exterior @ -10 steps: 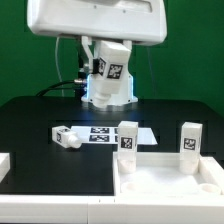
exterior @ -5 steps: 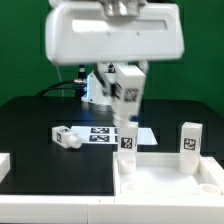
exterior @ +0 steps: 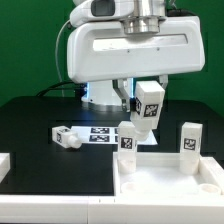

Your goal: Assemble square table

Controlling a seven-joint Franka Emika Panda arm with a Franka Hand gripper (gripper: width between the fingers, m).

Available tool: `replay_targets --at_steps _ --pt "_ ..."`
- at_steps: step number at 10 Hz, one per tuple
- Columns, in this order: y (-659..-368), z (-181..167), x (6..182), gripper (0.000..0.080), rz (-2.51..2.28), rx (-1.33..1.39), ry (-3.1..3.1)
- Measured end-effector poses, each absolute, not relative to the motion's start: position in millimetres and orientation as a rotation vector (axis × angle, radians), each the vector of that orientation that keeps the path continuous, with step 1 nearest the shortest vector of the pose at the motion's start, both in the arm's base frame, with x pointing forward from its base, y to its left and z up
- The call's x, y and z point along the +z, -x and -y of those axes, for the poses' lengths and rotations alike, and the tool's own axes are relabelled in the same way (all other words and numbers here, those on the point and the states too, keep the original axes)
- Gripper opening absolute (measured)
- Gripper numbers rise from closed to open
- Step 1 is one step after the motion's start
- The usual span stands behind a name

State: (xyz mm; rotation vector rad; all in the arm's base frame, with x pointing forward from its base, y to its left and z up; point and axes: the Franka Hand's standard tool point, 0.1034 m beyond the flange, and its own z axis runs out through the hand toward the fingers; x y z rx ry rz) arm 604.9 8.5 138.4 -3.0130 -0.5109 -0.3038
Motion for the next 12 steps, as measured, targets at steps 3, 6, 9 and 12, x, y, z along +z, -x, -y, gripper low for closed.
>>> replay_targets --at_steps 3,6,9,12 --pt "-598.0 -27.1 113.4 0.0284 0.504 -0.472 3.06" --pt "-611.1 -49.1 111.7 0.0284 0.465 -0.567 3.059" --pt "-609.1 -45.8 109.3 0.0284 0.465 -0.557 3.066" --pt "-610.3 -56.3 105.1 0.0284 0.401 -0.548 3.057"
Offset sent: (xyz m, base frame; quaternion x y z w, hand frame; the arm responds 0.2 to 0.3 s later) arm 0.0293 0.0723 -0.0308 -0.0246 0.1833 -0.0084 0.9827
